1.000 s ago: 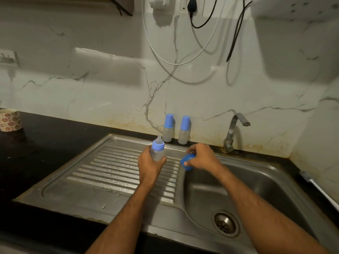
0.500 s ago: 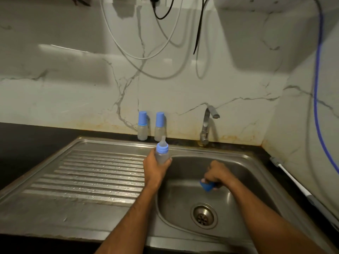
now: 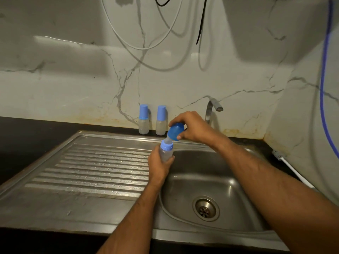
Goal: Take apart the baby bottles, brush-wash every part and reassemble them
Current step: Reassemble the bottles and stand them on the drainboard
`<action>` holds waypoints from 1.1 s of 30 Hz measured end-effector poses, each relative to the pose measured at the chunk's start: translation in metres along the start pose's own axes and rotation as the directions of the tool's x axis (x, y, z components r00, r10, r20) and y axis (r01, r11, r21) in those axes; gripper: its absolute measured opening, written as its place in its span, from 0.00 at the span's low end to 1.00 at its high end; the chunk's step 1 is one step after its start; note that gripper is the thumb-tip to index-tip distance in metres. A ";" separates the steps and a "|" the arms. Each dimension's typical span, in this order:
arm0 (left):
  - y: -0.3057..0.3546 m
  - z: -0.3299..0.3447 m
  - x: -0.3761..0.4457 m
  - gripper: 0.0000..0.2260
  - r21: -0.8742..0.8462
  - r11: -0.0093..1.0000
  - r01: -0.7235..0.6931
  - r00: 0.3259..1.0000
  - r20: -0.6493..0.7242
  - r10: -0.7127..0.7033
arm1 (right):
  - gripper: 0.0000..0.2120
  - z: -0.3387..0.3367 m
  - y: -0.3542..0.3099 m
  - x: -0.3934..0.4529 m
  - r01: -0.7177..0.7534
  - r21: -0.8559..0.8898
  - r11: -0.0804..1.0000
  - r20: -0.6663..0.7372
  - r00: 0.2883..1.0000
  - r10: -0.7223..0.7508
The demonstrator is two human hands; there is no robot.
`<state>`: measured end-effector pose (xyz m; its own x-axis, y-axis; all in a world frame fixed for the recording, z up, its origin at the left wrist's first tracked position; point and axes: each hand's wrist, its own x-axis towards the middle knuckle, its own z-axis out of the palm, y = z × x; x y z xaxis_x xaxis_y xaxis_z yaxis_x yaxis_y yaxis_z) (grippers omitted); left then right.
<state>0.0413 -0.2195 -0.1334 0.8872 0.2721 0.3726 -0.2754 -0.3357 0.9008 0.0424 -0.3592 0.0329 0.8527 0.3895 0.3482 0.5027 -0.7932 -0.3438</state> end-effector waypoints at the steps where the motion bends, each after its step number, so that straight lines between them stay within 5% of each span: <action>1: 0.000 0.001 -0.003 0.20 -0.010 1.000 0.008 1.000 0.005 -0.008 | 0.25 0.002 -0.002 0.002 0.012 -0.026 1.000 0.016 1.000 -0.012; 10: 0.006 -0.007 -0.003 0.21 -0.058 0.998 0.015 1.000 0.018 -0.014 | 0.24 0.013 -0.027 0.015 0.109 -0.184 0.977 0.197 0.978 -0.072; 23: 0.007 -0.007 -0.004 0.23 -0.071 0.997 -0.017 1.000 0.006 0.017 | 0.15 0.026 -0.027 0.023 0.079 -0.239 0.968 0.162 0.986 -0.040; 29: 0.008 -0.008 -0.006 0.22 -0.098 0.995 -0.022 1.000 0.017 0.024 | 0.27 0.034 -0.024 0.021 -0.054 -0.200 0.978 0.160 0.983 0.087; 33: 0.008 -0.010 -0.004 0.21 -0.125 0.992 -0.021 1.000 -0.016 0.019 | 0.40 0.018 -0.022 0.023 -0.024 -0.185 0.982 0.127 0.991 0.048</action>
<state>0.0317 -0.2140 -0.1255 0.8756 0.2803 0.3934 -0.3380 -0.2263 0.9135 0.0536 -0.3243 0.0331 0.8869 0.4073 0.2179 0.4472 -0.8752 -0.1842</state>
